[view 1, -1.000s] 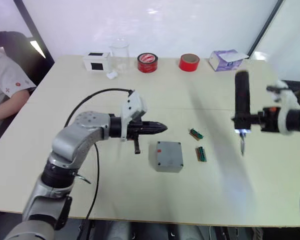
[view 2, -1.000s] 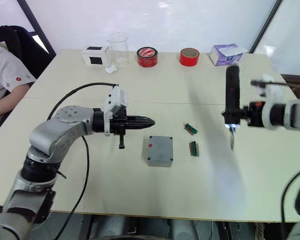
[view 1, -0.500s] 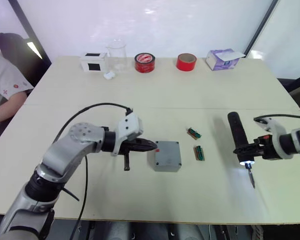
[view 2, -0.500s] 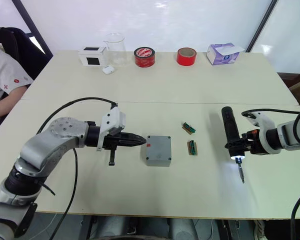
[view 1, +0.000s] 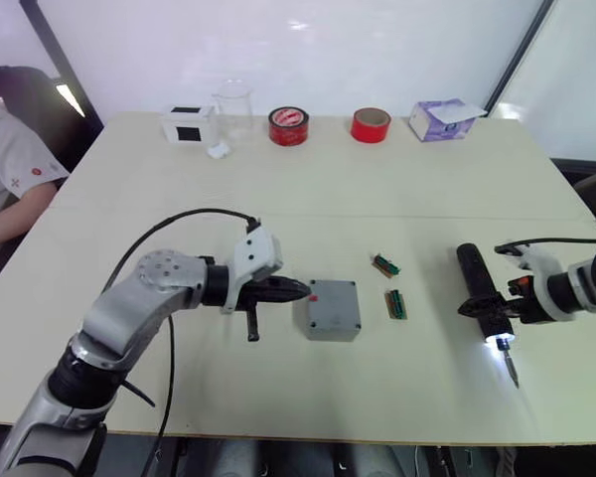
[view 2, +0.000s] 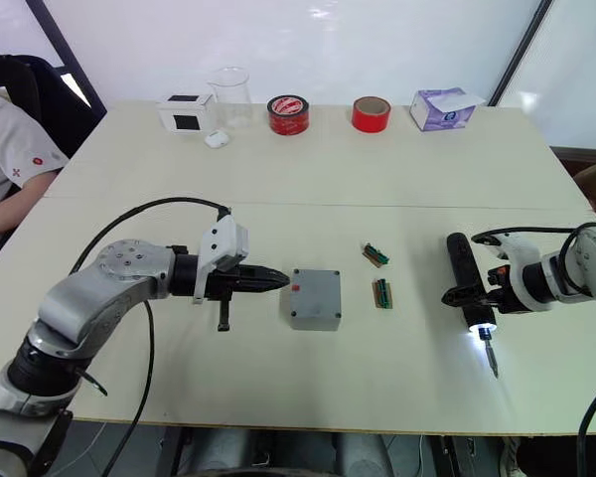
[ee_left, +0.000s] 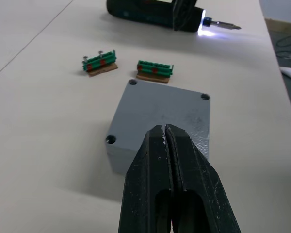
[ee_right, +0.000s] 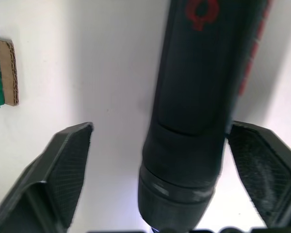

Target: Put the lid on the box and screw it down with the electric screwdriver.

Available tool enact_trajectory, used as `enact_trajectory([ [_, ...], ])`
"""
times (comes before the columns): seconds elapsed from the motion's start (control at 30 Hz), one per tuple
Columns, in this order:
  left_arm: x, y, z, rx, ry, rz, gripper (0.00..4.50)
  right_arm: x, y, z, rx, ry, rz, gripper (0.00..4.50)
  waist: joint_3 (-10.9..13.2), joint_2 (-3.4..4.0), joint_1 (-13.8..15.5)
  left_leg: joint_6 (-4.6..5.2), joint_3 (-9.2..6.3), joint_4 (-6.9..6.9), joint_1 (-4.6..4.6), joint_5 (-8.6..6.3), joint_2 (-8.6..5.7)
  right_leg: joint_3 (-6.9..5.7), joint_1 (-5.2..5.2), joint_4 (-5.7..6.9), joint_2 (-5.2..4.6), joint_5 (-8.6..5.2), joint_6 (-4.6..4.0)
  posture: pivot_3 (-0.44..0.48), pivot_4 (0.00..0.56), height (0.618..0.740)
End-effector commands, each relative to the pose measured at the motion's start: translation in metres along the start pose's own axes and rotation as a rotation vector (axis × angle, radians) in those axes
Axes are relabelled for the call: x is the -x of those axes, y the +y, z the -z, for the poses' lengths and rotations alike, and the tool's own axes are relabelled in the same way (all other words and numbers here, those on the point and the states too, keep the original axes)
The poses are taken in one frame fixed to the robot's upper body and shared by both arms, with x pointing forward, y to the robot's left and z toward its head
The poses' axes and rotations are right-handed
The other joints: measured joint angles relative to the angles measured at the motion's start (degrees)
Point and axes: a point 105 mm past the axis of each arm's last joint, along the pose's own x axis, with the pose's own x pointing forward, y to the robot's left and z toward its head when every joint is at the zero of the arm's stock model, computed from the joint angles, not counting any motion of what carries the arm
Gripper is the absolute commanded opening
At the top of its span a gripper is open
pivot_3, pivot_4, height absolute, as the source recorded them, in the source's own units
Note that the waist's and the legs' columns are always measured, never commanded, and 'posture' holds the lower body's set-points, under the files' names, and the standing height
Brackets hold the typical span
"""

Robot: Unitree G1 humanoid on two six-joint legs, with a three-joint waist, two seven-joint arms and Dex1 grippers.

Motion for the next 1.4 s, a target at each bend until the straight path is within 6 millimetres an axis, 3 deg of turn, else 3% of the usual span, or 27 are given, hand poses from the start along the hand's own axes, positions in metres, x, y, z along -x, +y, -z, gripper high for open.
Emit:
enact_trajectory([
  [0.03, -0.002, 0.002, -0.008, -0.048, -0.018, -0.003, 0.0, 0.014, -0.007, -0.008, 0.044, -0.045, 0.044, 4.45, 0.0, 0.0, 0.02, 0.0, 0.0, 0.0, 0.0, 0.0, -0.01, 0.0, 0.0, 0.0, -0.01, 0.0, 0.0, 0.0, 0.15, 0.74],
  [0.17, -0.001, 0.004, -0.006, -0.047, -0.016, -0.008, 0.0, 0.034, -0.005, -0.026, 0.12, -0.148, 0.043, 4.45, 0.01, 0.03, 0.0, 0.0, 0.0, 0.0, -0.01, 0.0, -0.01, 0.0, -0.03, 0.03, -0.01, 0.0, 0.01, 0.0, 0.15, 0.74],
  [0.27, 0.0, 0.008, -0.008, -0.033, -0.032, -0.008, 0.0, 0.06, -0.013, -0.036, 0.371, -0.204, 0.151, 4.45, 0.05, 0.11, 0.07, 0.0, 0.01, 0.0, -0.02, 0.0, -0.01, 0.0, -0.06, 0.04, 0.0, 0.01, 0.02, 0.0, 0.15, 0.74],
  [0.4, -0.001, 0.016, 0.003, -0.034, 0.006, -0.018, 0.0, 0.077, 0.015, -0.049, 0.568, -0.301, 0.069, 4.45, 0.04, 0.11, -0.23, 0.0, 0.02, 0.0, 0.0, 0.0, 0.01, -0.01, -0.06, 0.05, 0.02, 0.0, 0.03, 0.0, 0.15, 0.74],
  [0.5, -0.002, 0.02, 0.012, -0.037, 0.041, -0.024, 0.0, 0.066, 0.049, -0.039, 0.733, -0.311, -0.076, 4.45, 0.04, 0.1, -0.11, 0.0, 0.01, 0.0, 0.03, 0.0, 0.06, -0.01, -0.07, 0.08, 0.09, 0.0, 0.03, 0.0, 0.15, 0.74],
  [0.57, -0.005, 0.021, 0.02, -0.04, 0.069, -0.025, 0.0, 0.047, 0.08, -0.02, 0.807, -0.293, -0.214, 4.45, 0.04, 0.1, 0.01, 0.0, -0.04, -0.03, 0.02, 0.0, 0.09, -0.04, -0.07, 0.1, 0.11, 0.0, 0.03, 0.0, 0.15, 0.74],
  [0.67, -0.007, 0.022, 0.029, -0.094, 0.14, -0.026, 0.0, 0.017, 0.1, 0.005, 0.921, -0.244, -0.259, 4.45, 0.04, 0.09, 0.13, -0.01, -0.08, -0.02, 0.01, 0.0, 0.09, -0.05, -0.06, 0.11, 0.11, 0.0, 0.03, 0.0, 0.15, 0.74],
  [0.8, -0.007, 0.02, 0.029, -0.122, 0.167, 0.0, 0.0, 0.0, 0.139, 0.014, 0.94, -0.32, -0.402, 4.45, 0.06, 0.09, 0.16, -0.01, -0.06, 0.11, -0.03, 0.0, 0.05, -0.04, -0.06, 0.13, 0.06, 0.0, 0.03, 0.0, 0.15, 0.74],
  [1.0, -0.013, 0.02, 0.04, -0.188, 0.253, 0.02, 0.0, -0.021, 0.154, 0.018, 0.995, -0.321, -0.415, 4.45, 0.05, 0.06, 0.65, -0.01, -0.08, 0.24, -0.04, 0.0, 0.03, -0.05, 0.0, 0.15, 0.04, -0.01, 0.01, 0.0, 0.15, 0.74],
  [1.13, -0.031, 0.017, 0.041, -0.202, 0.255, 0.028, 0.0, -0.033, 0.156, 0.023, 1.01, -0.292, -0.409, 4.45, 0.05, 0.05, 1.34, 0.0, -0.07, 0.33, -0.06, 0.0, 0.01, -0.05, 0.0, 0.19, 0.06, -0.01, 0.0, 0.0, 0.15, 0.74],
  [1.23, -0.041, 0.011, 0.043, -0.213, 0.264, 0.05, 0.0, -0.037, 0.168, 0.029, 1.0, -0.288, -0.459, 4.45, 0.05, 0.05, 1.27, 0.07, -0.09, 0.46, -0.1, -0.04, 0.0, -0.05, 0.03, 0.18, 0.05, -0.01, 0.0, 0.0, 0.15, 0.74],
  [1.4, -0.052, 0.023, 0.042, -0.237, 0.253, 0.002, 0.0, -0.04, 0.181, 0.037, 0.988, -0.266, -0.505, 4.45, 0.05, 0.05, 1.26, 0.1, -0.12, 0.52, -0.08, -0.06, 0.0, -0.06, 0.04, 0.3, 0.07, -0.01, 0.0, 0.0, 0.15, 0.74],
])
